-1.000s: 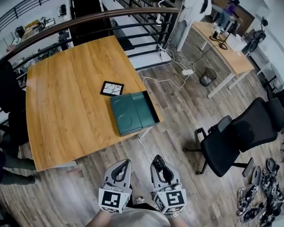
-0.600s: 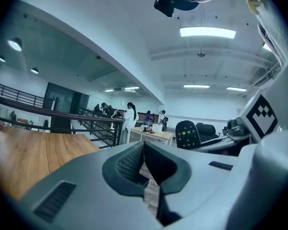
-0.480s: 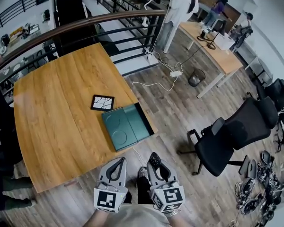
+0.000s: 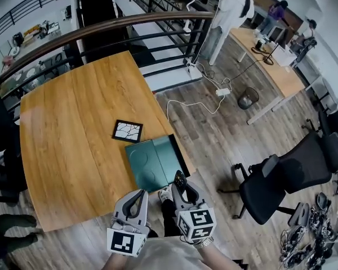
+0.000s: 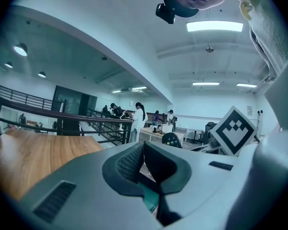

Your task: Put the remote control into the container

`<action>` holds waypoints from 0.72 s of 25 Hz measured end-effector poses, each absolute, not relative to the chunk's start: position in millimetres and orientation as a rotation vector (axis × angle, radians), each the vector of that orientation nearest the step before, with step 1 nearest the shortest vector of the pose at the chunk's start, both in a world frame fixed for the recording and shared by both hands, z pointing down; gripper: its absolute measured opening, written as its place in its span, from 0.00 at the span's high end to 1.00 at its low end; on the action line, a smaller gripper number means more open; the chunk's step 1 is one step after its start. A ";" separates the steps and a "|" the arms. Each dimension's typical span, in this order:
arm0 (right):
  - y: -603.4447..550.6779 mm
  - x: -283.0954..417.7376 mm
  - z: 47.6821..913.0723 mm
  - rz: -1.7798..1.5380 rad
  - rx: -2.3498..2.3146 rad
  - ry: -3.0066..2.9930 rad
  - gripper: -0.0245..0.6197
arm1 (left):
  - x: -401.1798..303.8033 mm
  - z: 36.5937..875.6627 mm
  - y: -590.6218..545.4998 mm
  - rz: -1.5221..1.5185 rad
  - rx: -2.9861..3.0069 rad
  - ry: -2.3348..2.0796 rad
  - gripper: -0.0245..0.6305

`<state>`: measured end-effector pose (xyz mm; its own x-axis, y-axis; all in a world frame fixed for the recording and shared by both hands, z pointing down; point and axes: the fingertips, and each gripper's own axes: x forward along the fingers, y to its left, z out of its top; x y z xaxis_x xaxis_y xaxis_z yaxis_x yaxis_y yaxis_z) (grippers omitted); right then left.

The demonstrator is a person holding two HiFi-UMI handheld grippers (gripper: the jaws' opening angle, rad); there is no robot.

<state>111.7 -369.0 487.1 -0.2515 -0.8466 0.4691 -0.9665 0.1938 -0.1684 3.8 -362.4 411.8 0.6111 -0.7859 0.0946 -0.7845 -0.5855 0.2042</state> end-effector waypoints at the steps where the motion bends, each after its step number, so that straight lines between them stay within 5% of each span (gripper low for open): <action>1: -382.9 116.7 494.9 0.654 1.701 -2.197 0.78 | 8.8 414.4 -373.4 0.007 2.603 -1.306 0.94; 18: -530.1 160.9 689.8 1.019 1.174 -1.930 0.78 | 60.6 457.0 -512.4 0.203 2.373 -1.598 0.94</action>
<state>160.9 -530.1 689.8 -0.3868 -0.4065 0.8278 -0.9127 0.2967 -0.2808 60.6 -512.4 457.0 0.3812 -0.8856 0.2653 -0.9238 -0.3539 0.1462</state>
